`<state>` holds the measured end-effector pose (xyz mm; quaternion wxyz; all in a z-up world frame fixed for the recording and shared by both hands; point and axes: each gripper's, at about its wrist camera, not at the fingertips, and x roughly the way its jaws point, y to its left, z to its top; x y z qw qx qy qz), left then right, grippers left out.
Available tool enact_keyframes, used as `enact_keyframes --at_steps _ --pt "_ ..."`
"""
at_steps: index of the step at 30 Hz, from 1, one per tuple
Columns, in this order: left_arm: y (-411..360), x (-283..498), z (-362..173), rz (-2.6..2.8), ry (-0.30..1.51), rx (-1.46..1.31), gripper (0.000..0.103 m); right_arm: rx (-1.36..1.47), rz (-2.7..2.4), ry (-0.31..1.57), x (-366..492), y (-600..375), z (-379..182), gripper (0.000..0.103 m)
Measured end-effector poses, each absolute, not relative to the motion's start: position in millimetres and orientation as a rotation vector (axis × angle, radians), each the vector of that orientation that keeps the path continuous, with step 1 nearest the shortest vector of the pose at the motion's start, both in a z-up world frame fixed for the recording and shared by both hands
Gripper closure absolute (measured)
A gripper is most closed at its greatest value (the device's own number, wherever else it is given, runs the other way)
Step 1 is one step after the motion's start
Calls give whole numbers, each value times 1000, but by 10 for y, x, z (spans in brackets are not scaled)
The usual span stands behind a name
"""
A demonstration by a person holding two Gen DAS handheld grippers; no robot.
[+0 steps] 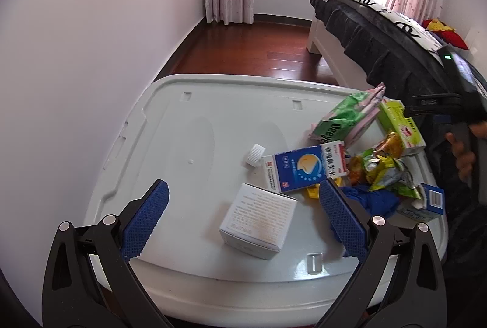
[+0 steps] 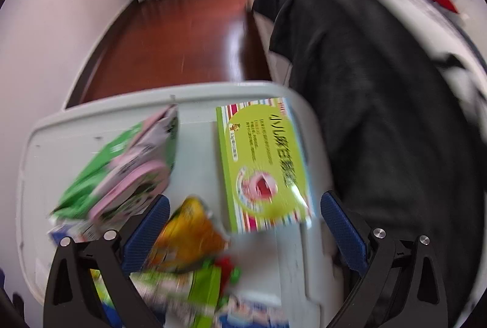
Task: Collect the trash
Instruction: 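Grasp the green-yellow medicine box with the right tool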
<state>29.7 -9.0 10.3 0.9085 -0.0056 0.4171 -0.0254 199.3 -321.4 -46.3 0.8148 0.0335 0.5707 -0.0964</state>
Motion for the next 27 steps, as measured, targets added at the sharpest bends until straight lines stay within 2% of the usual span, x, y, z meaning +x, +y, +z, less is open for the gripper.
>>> enact_keyframes --at_steps 6,14,15,16,17,22,27 --pt "-51 375 102 -54 844 -8 7 55 -216 1321 2418 -3334 -871 5" --pt "-103 369 68 -65 830 17 7 -62 -301 1293 2575 -3318 -1096 4" --pt "-104 366 64 -65 831 20 7 2 -287 1296 2545 -3369 -1125 8" --pt "-111 362 59 -62 833 26 7 127 -265 1302 2497 -3472 -1139 18" --pt "-109 355 59 -61 835 30 7 218 -257 1312 2454 -3554 -1152 18" --pt "-120 298 126 -58 832 40 7 162 -262 1308 2347 -3456 -1072 20" --pt "-177 247 265 -63 817 110 7 137 -214 1164 2063 -3336 -450 20"
